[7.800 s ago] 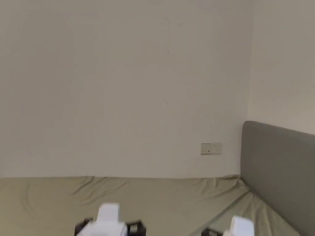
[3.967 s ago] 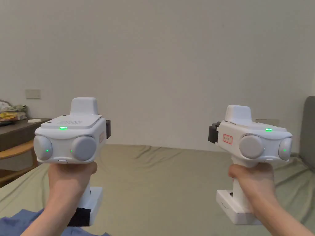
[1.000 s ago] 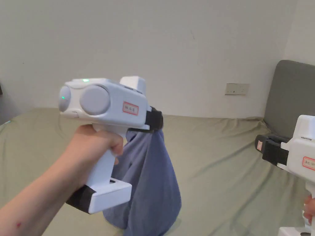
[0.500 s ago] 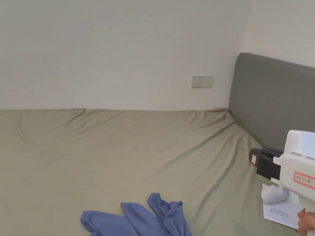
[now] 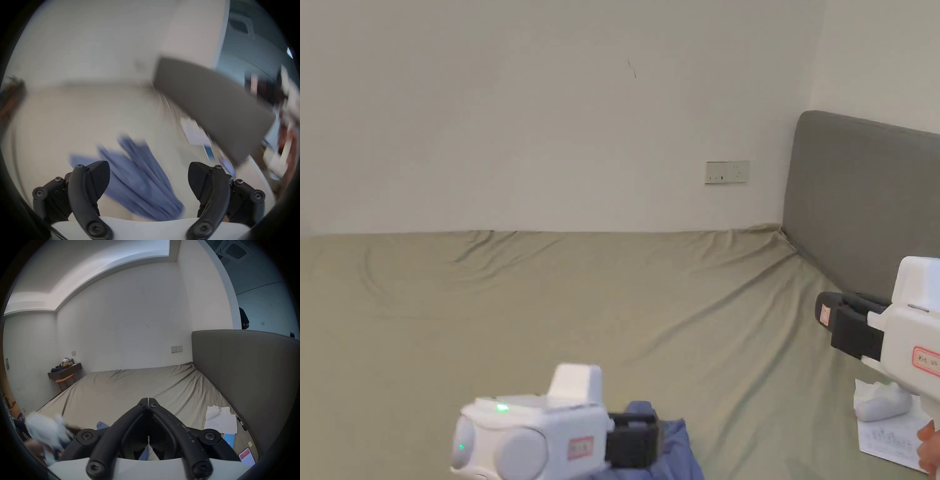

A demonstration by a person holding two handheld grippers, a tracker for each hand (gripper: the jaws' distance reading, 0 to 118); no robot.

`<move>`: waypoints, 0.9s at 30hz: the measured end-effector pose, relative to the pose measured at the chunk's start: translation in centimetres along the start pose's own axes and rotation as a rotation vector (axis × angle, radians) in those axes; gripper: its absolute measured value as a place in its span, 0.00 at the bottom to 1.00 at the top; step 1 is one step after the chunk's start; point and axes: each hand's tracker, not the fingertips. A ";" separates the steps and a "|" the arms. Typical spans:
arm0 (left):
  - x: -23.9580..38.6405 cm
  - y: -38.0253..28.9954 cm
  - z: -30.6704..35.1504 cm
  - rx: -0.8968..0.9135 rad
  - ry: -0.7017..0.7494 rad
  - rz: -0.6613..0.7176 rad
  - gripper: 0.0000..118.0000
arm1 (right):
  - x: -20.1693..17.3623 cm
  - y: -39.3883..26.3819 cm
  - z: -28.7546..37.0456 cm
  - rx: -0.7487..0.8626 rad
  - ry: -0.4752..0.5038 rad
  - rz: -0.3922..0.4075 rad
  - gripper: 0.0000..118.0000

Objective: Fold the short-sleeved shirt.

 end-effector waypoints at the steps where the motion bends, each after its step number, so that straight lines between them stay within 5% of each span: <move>1: -1.1 2.7 3.7 0.159 0.059 -0.030 0.87 | -0.2 0.2 0.1 0.016 -0.001 0.003 0.01; 4: -4.1 6.6 12.2 0.369 0.216 -0.162 1.00 | -0.6 1.2 1.0 0.067 0.006 0.010 0.01; 10: -10.3 7.1 23.3 0.565 0.567 -0.113 1.00 | -0.3 2.2 2.3 0.130 -0.026 0.020 0.01; 12: -11.9 5.9 25.5 0.574 0.596 -0.070 0.83 | -0.2 1.9 2.7 0.141 -0.027 0.009 0.01; 16: -16.4 3.7 27.0 0.501 0.646 -0.025 0.17 | -0.5 1.1 3.5 0.137 -0.053 0.002 0.01; 20: -14.7 1.5 26.8 0.422 0.624 -0.019 0.00 | -0.1 -0.3 3.5 0.133 -0.063 -0.004 0.01; 27: -16.2 0.9 22.5 0.276 0.454 0.054 0.00 | 0.7 -1.7 2.0 0.074 -0.093 -0.005 0.01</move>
